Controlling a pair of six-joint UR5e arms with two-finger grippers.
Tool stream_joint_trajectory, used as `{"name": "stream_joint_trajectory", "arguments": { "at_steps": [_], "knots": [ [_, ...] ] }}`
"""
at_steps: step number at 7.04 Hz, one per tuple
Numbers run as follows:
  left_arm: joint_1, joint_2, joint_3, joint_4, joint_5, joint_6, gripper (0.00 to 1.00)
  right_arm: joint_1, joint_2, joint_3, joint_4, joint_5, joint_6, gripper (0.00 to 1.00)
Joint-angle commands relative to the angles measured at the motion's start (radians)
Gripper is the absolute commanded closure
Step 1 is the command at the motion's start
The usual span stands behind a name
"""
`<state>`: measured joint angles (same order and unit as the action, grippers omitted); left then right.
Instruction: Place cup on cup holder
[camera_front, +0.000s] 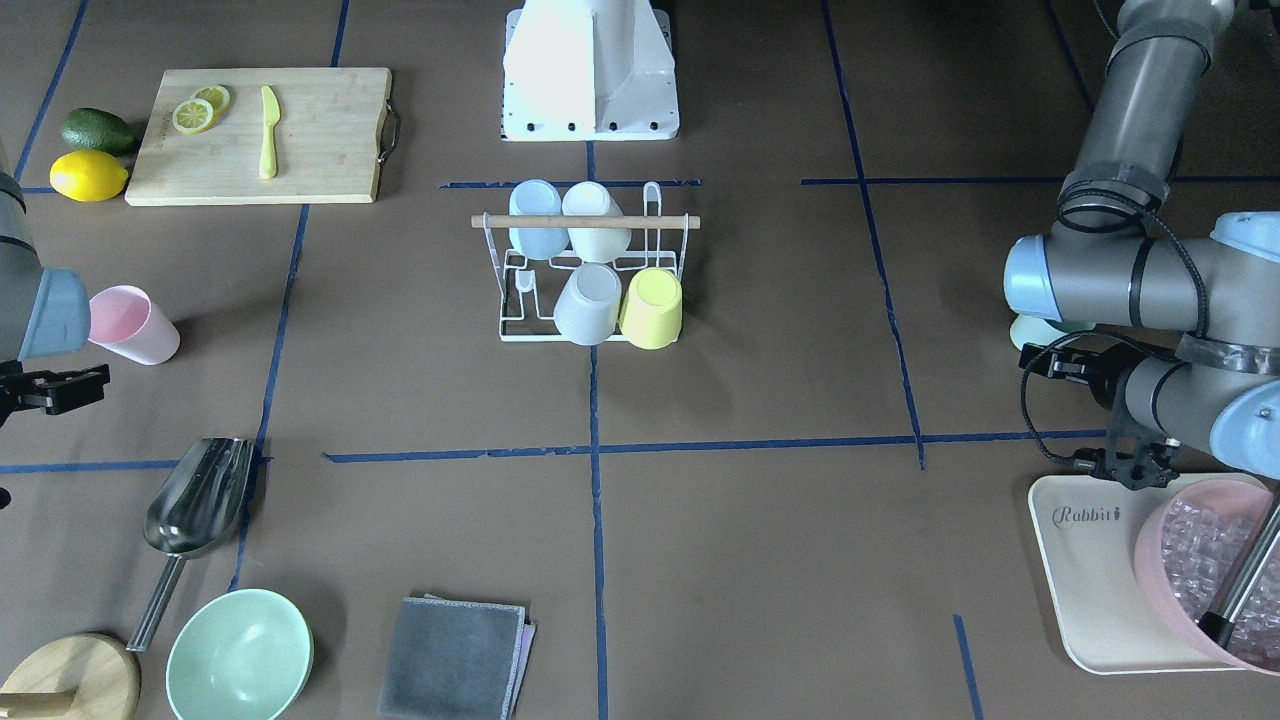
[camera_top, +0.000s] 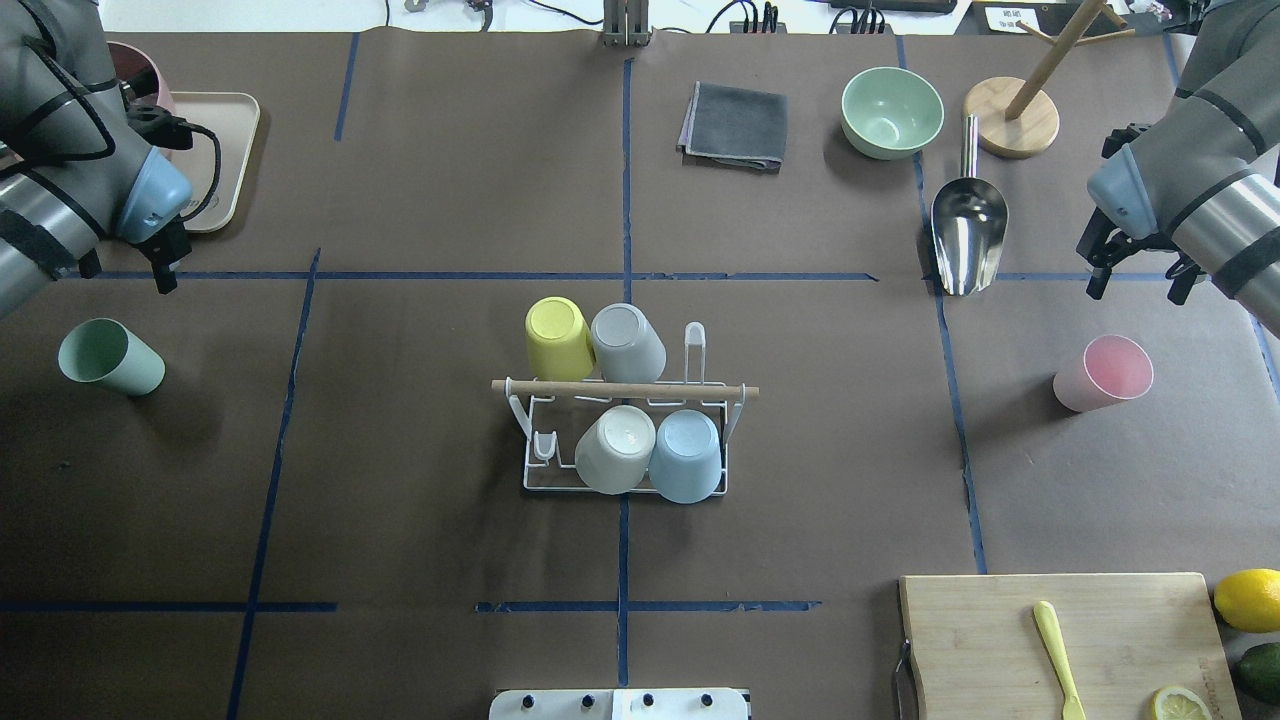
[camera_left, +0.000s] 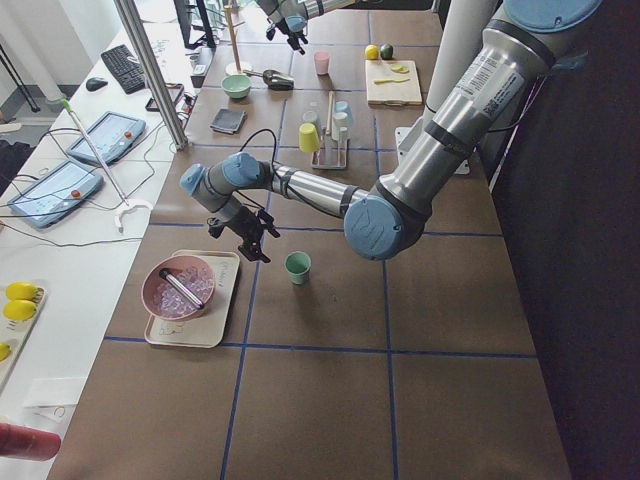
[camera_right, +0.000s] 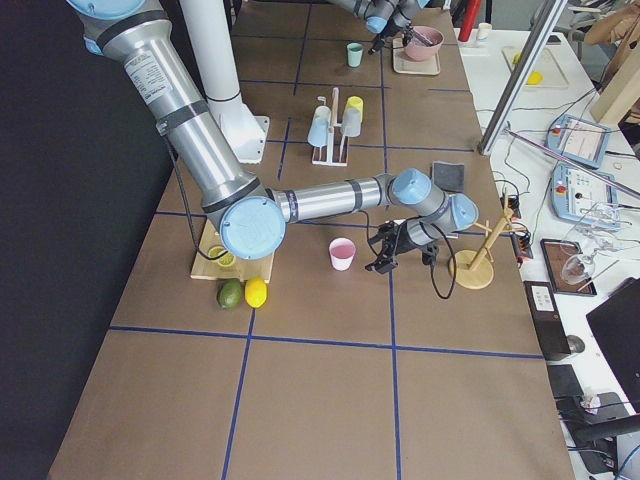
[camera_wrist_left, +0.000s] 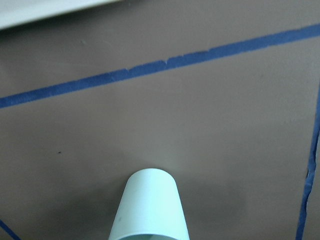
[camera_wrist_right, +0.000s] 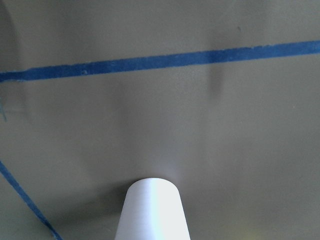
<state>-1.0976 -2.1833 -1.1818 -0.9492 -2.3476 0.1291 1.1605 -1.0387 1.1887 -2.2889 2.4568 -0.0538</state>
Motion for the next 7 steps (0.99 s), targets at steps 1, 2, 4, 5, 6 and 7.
{"name": "stream_joint_trajectory", "arguments": {
  "at_steps": [1, 2, 4, 5, 6, 7],
  "knots": [
    [0.037, -0.001, 0.042, 0.001, -0.001, 0.0, 0.0, -0.024, -0.006, -0.003, 0.005, 0.005, -0.008, 0.01],
    [0.039, -0.001, 0.054, 0.003, 0.001, 0.0, 0.0, -0.039, -0.02, -0.003, 0.006, 0.022, -0.011, 0.01],
    [0.07, 0.007, 0.073, 0.004, 0.001, 0.0, 0.0, -0.051, -0.027, -0.003, 0.008, 0.045, -0.012, 0.01],
    [0.074, 0.008, 0.109, 0.004, 0.001, 0.0, 0.0, -0.061, -0.032, -0.003, 0.008, 0.062, -0.012, 0.01],
    [0.082, 0.01, 0.114, 0.006, 0.001, 0.0, 0.0, -0.067, -0.04, -0.003, 0.012, 0.065, -0.014, 0.01],
    [0.087, 0.011, 0.123, 0.007, 0.01, 0.0, 0.0, -0.08, -0.049, -0.003, 0.014, 0.076, -0.014, 0.01]
  ]
}}
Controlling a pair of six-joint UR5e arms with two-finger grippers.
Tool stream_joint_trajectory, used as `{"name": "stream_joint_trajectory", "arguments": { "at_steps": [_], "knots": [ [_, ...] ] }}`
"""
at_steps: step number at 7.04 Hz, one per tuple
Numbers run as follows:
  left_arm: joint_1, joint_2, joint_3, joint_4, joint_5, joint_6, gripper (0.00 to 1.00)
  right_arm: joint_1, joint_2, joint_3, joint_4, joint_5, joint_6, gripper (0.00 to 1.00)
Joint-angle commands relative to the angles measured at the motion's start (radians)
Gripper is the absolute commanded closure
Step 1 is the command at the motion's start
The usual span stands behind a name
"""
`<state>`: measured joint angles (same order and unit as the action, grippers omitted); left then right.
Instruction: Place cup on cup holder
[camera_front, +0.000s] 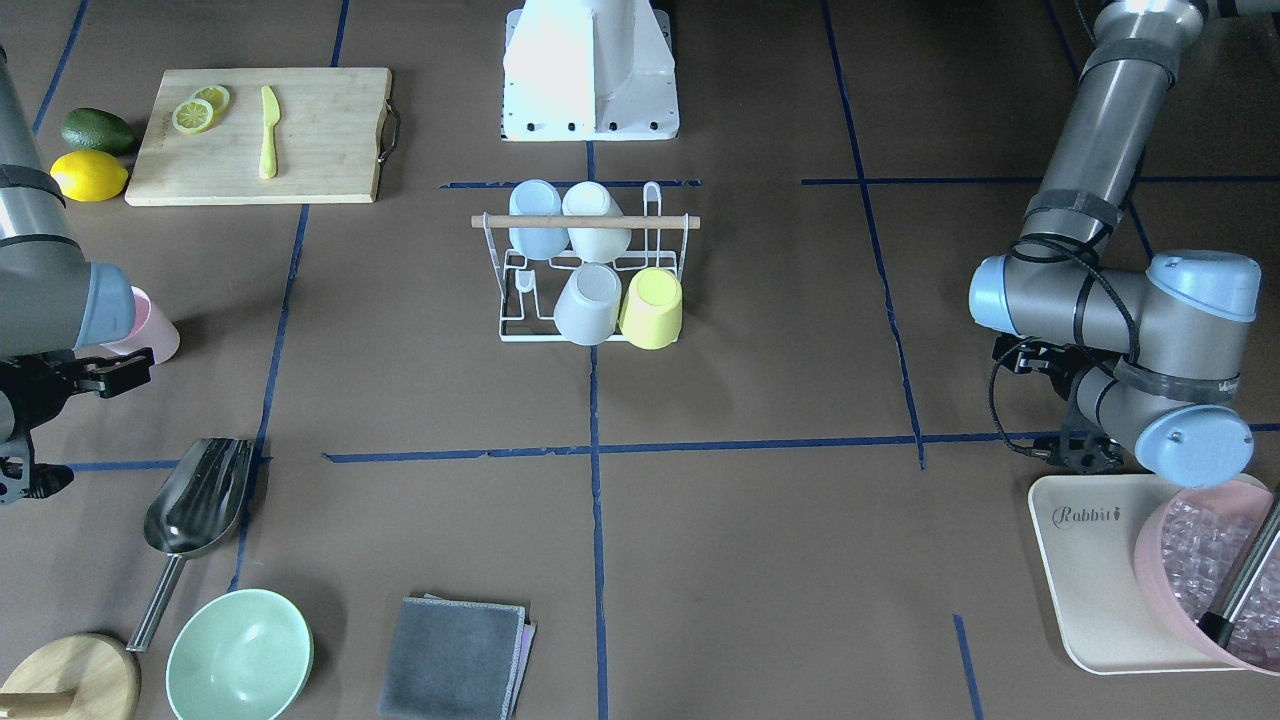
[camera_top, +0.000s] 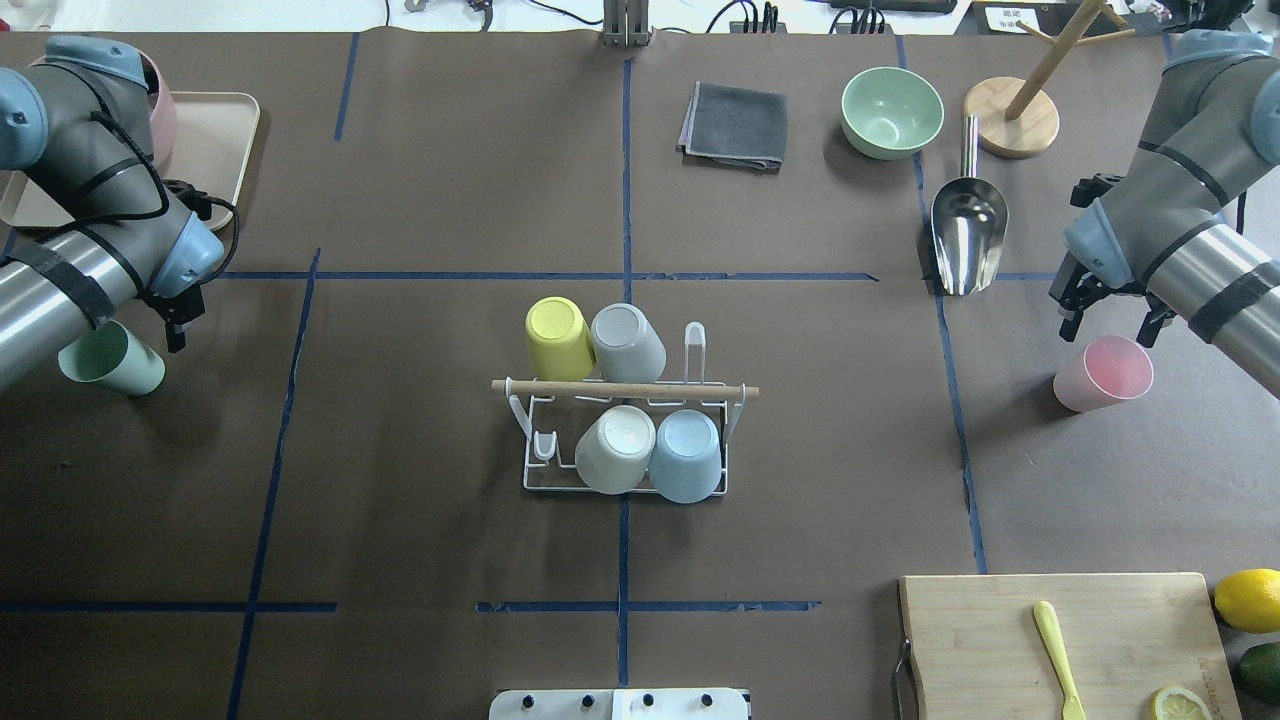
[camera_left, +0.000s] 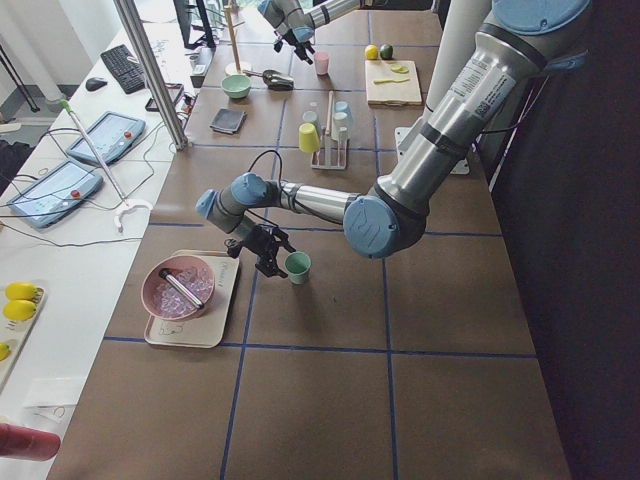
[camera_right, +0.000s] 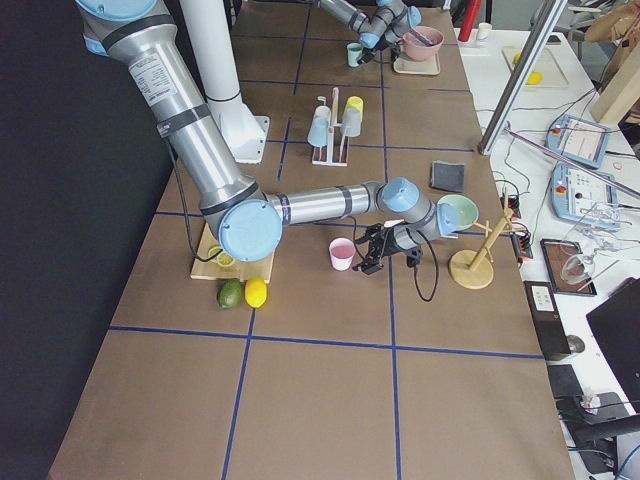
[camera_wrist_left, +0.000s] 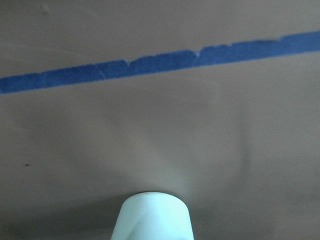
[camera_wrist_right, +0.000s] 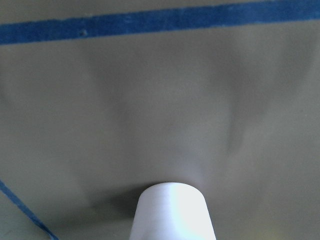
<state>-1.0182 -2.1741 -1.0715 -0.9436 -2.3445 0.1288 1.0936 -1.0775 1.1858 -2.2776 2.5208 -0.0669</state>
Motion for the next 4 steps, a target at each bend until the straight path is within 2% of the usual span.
{"name": "stream_joint_trajectory", "arguments": {
  "at_steps": [1, 4],
  "knots": [
    [0.012, 0.004, 0.018, 0.003, 0.027, 0.0, 0.0, -0.023, -0.019, 0.0, 0.003, 0.025, -0.001, 0.01],
    [0.012, 0.008, 0.027, 0.063, 0.036, 0.005, 0.0, -0.052, -0.024, 0.002, 0.004, 0.027, -0.011, 0.01]
  ]
}}
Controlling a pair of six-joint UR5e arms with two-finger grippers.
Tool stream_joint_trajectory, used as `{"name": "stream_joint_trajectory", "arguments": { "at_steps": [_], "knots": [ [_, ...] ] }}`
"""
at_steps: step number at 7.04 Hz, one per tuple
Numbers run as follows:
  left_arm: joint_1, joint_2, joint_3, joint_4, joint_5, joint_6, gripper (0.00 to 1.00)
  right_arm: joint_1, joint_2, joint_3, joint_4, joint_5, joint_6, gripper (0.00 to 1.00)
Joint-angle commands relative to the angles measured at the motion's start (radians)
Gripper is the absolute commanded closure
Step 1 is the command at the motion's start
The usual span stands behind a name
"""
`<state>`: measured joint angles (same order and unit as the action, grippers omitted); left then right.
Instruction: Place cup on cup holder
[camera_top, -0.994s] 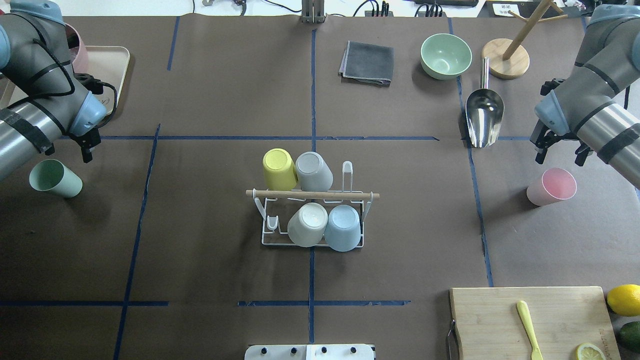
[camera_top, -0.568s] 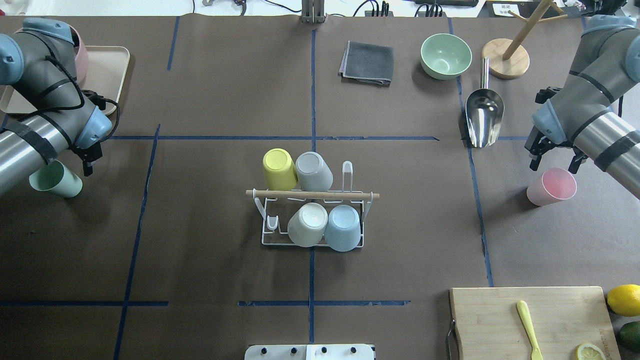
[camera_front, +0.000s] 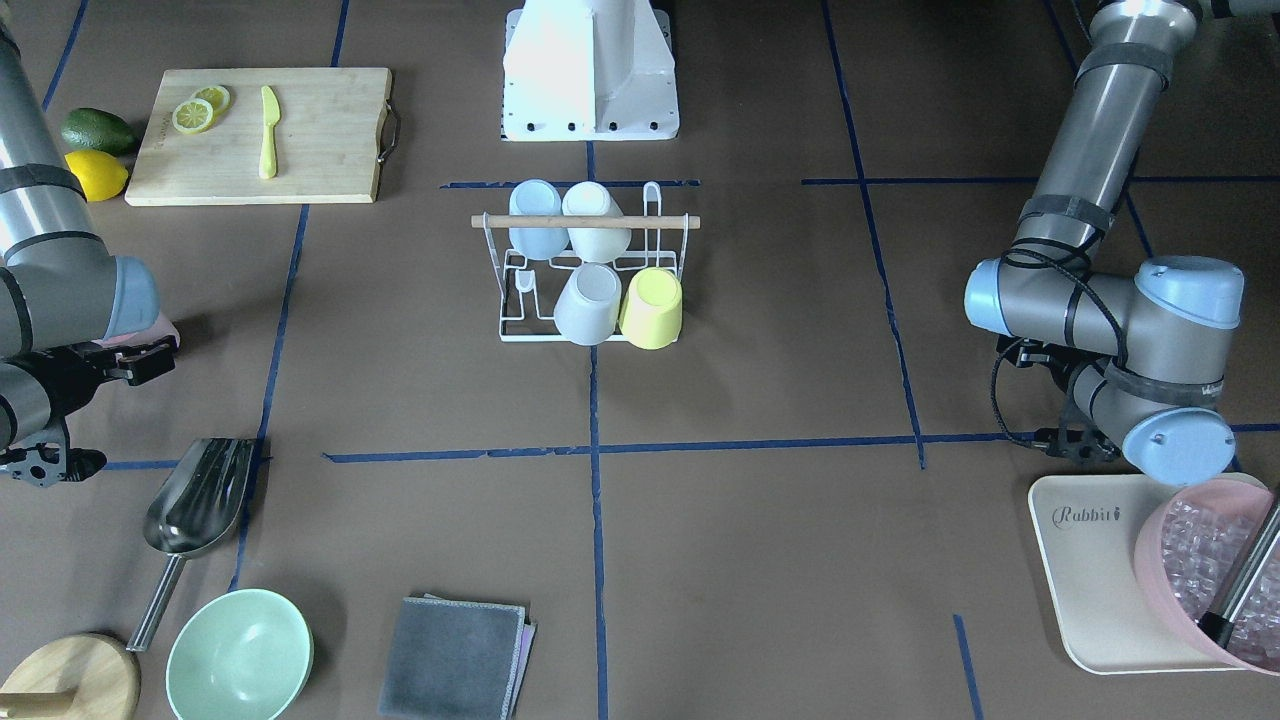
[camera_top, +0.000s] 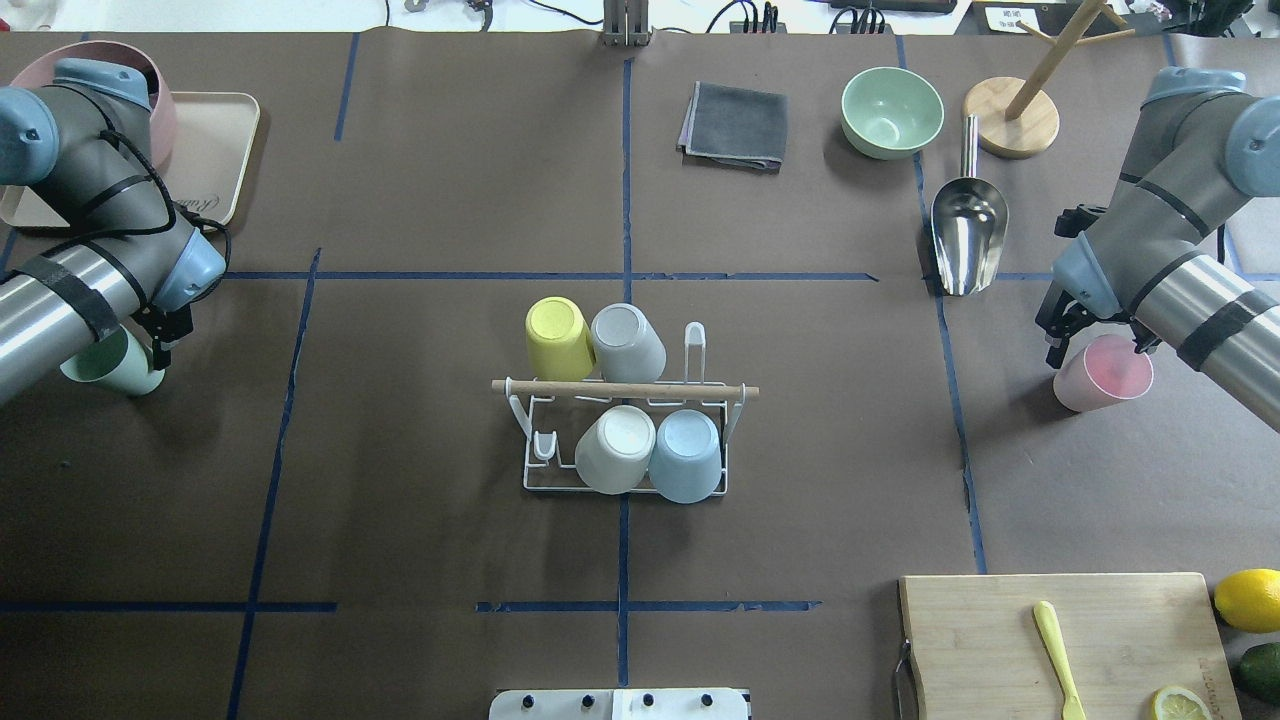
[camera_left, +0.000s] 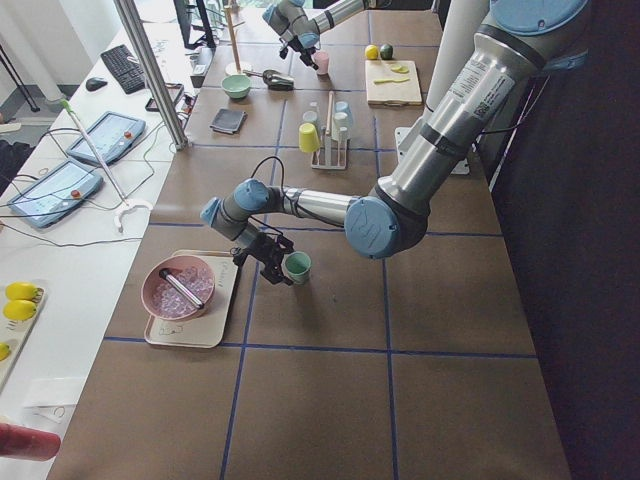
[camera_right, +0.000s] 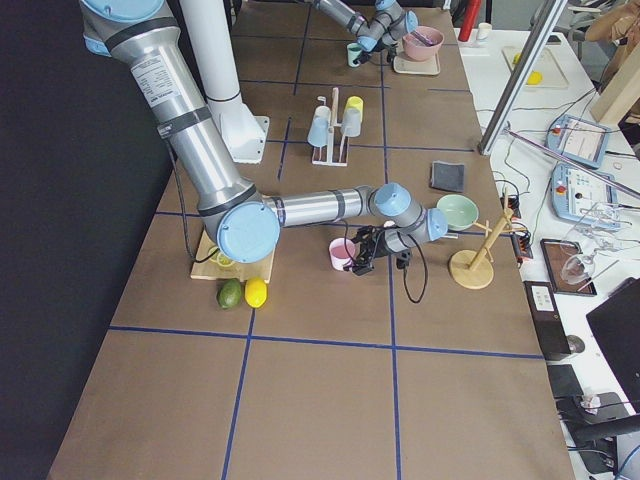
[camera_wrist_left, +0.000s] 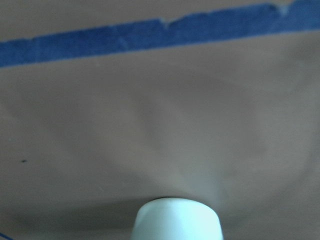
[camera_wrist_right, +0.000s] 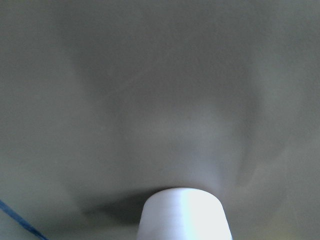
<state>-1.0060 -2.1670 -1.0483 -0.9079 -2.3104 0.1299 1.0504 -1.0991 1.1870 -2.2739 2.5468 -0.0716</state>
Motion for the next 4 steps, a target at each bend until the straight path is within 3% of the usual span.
{"name": "stream_joint_trajectory", "arguments": {
  "at_steps": [1, 4],
  "knots": [
    [0.001, 0.001, 0.004, 0.046, 0.0, 0.04, 0.0, -0.012, -0.004, -0.001, 0.001, 0.001, -0.014, 0.01],
    [0.017, 0.001, 0.005, 0.101, -0.009, 0.051, 0.0, -0.033, -0.024, -0.001, 0.001, -0.002, -0.034, 0.01]
  ]
}}
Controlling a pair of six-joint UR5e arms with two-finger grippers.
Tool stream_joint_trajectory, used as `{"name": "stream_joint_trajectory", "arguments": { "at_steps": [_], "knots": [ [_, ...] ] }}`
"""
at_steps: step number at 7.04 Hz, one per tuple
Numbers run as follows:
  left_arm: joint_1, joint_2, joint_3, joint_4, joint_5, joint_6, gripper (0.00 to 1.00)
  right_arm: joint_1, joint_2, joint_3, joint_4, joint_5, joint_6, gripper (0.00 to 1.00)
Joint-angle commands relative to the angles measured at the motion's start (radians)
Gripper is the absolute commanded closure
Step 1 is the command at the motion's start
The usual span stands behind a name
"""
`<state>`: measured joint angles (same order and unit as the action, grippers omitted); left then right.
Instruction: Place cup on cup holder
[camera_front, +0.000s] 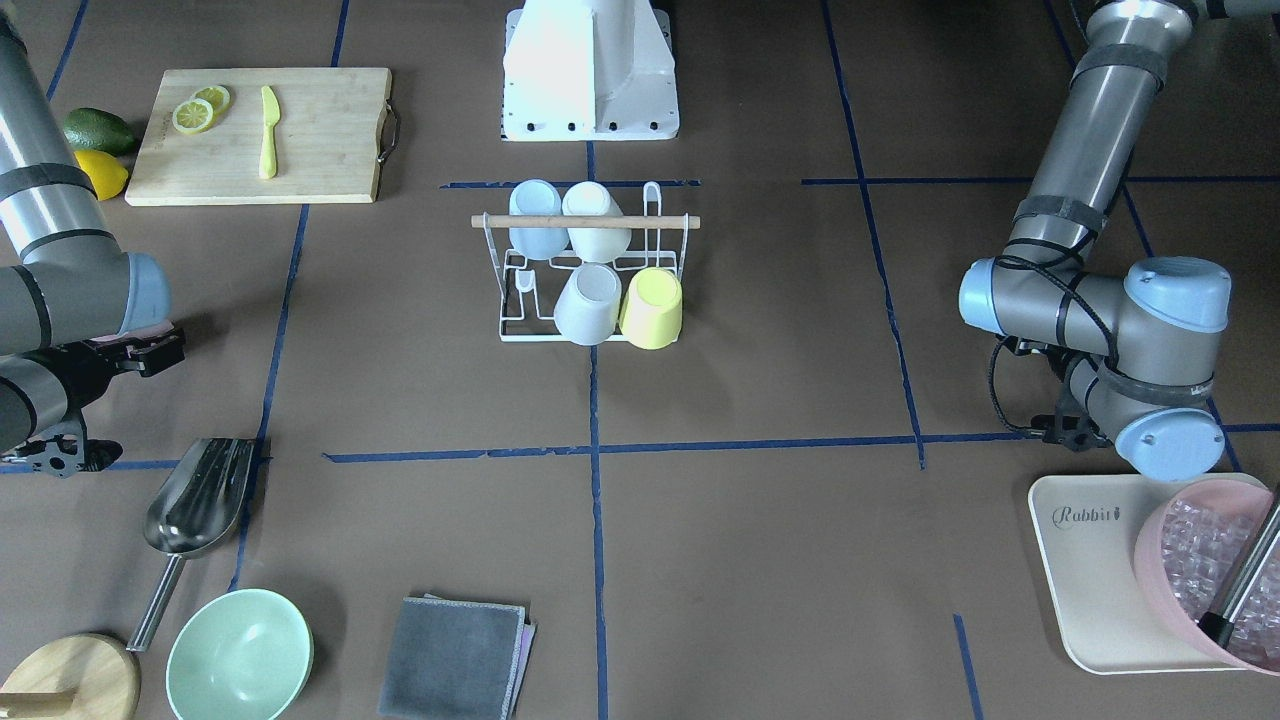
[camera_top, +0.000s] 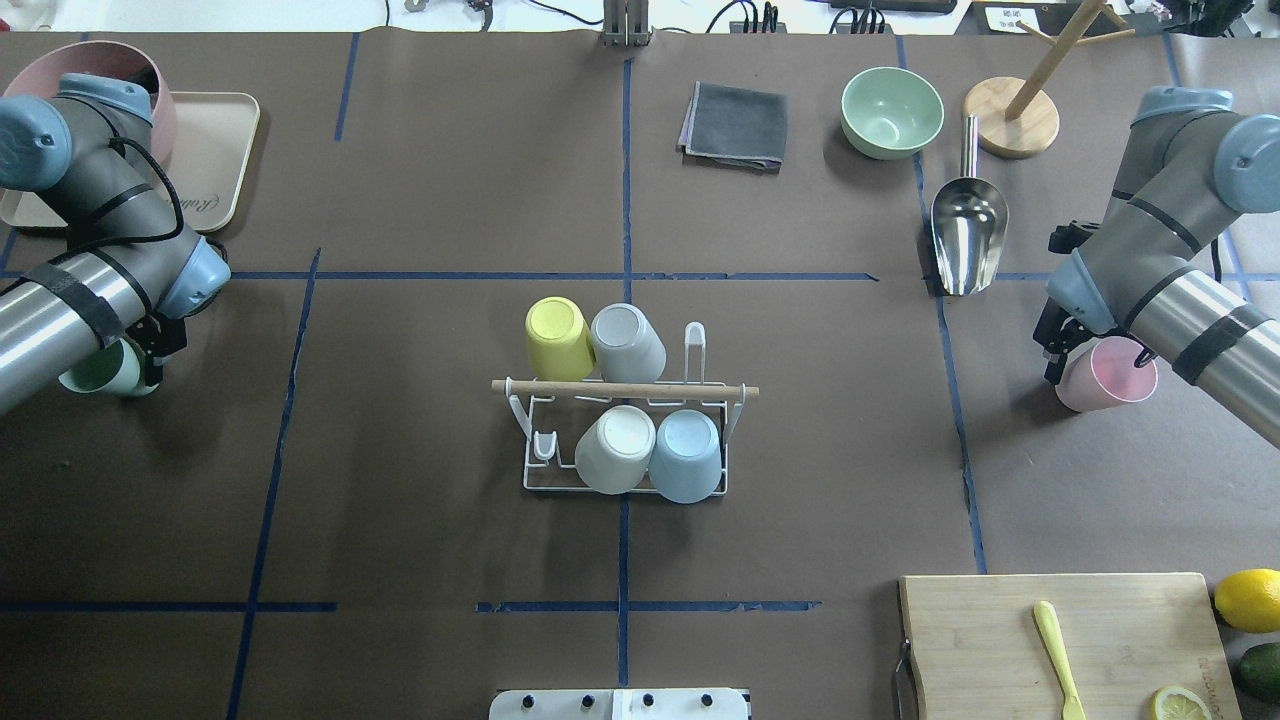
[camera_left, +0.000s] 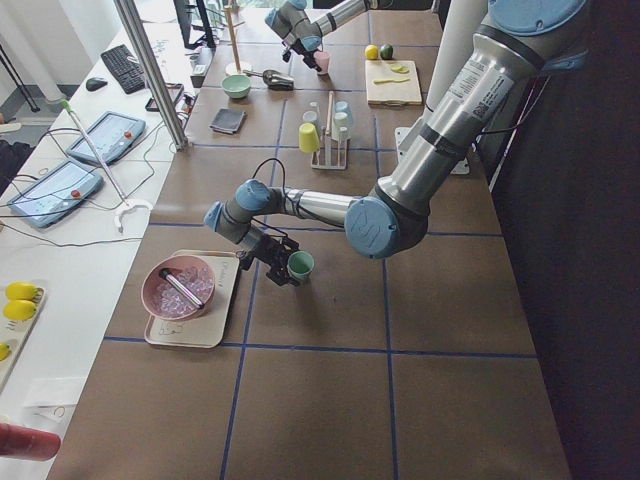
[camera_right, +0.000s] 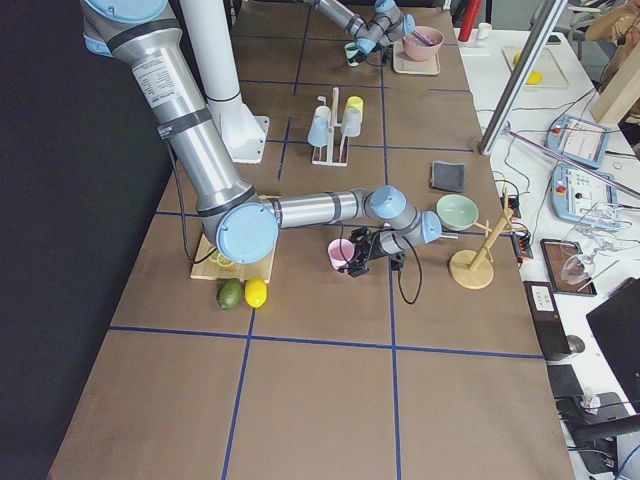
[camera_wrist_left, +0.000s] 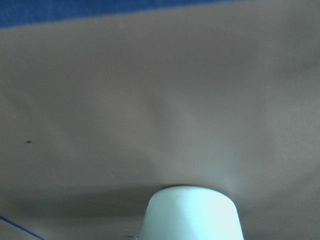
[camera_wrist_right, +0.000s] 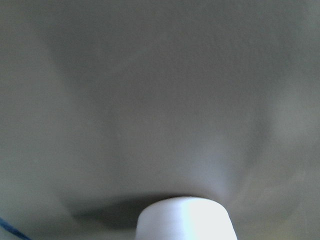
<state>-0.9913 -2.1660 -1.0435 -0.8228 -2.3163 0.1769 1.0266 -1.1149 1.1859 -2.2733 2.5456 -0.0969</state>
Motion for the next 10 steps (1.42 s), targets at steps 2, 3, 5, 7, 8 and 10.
{"name": "stream_joint_trajectory", "arguments": {
  "at_steps": [2, 3, 5, 7, 8, 10],
  "knots": [
    [0.008, 0.012, 0.0, 0.017, -0.006, 0.004, 0.0, -0.019, -0.01, -0.005, 0.0, -0.002, -0.018, 0.01],
    [0.008, 0.014, -0.001, 0.017, -0.006, 0.004, 0.01, -0.02, -0.008, -0.005, 0.0, -0.002, -0.018, 0.14],
    [0.014, 0.014, -0.004, 0.017, -0.014, 0.004, 0.75, -0.022, -0.008, -0.005, -0.003, -0.007, -0.017, 0.94],
    [-0.003, 0.012, -0.027, 0.048, -0.032, 0.006, 0.95, -0.014, 0.004, -0.002, -0.005, -0.016, -0.012, 1.0],
    [-0.033, 0.014, -0.058, 0.051, -0.026, 0.047, 0.95, 0.004, 0.024, -0.002, -0.006, -0.036, -0.009, 1.0],
    [-0.102, 0.018, -0.194, 0.048, -0.023, 0.084, 0.95, 0.048, 0.07, 0.007, -0.008, -0.097, -0.009, 1.0]
  ]
}}
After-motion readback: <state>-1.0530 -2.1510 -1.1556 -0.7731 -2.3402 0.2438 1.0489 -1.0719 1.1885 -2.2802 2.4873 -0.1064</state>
